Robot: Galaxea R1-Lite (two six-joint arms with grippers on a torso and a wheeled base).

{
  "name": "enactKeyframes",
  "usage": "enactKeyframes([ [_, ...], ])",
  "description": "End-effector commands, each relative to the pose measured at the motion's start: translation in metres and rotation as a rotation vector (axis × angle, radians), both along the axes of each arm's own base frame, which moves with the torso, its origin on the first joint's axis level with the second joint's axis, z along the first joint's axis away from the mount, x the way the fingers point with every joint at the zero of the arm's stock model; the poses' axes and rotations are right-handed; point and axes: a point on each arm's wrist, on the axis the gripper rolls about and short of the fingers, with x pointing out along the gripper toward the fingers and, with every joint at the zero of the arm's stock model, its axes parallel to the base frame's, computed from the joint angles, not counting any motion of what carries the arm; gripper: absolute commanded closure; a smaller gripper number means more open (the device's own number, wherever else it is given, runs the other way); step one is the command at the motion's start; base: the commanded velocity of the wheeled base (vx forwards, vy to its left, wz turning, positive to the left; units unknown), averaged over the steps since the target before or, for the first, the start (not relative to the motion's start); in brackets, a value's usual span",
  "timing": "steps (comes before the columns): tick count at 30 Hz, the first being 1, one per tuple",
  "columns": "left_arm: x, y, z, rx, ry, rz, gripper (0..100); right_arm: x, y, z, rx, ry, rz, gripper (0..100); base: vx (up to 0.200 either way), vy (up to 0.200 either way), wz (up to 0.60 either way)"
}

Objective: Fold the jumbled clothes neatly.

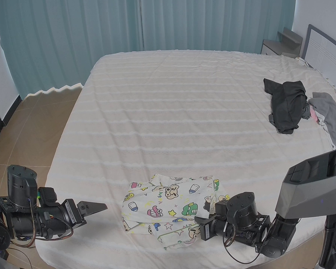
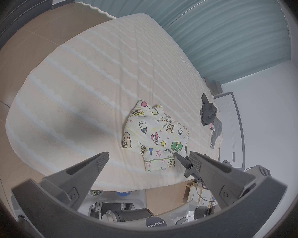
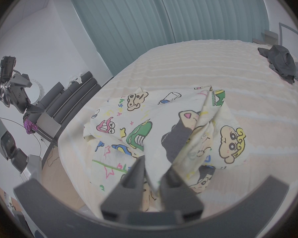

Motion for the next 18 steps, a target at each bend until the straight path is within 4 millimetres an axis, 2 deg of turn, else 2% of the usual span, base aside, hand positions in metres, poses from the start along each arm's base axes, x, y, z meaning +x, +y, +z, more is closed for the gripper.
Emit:
enactKeyframes([
  [1,0.0,0.0,0.0,0.0,0.001,0.0,0,-0.001,-0.004,0.001,-0.007,0.002,-0.005,100,0.0,0.0,0.0],
  [13,-0.001,0.0,-0.002,0.002,0.007,0.0,0,-0.019,-0.017,0.026,0.079,0.01,0.038,100,0.0,0.0,0.0],
  [18,-0.001,0.0,-0.002,0.003,0.009,0.0,0,-0.03,-0.027,0.029,0.1,0.059,0.067,100,0.0,0.0,0.0],
])
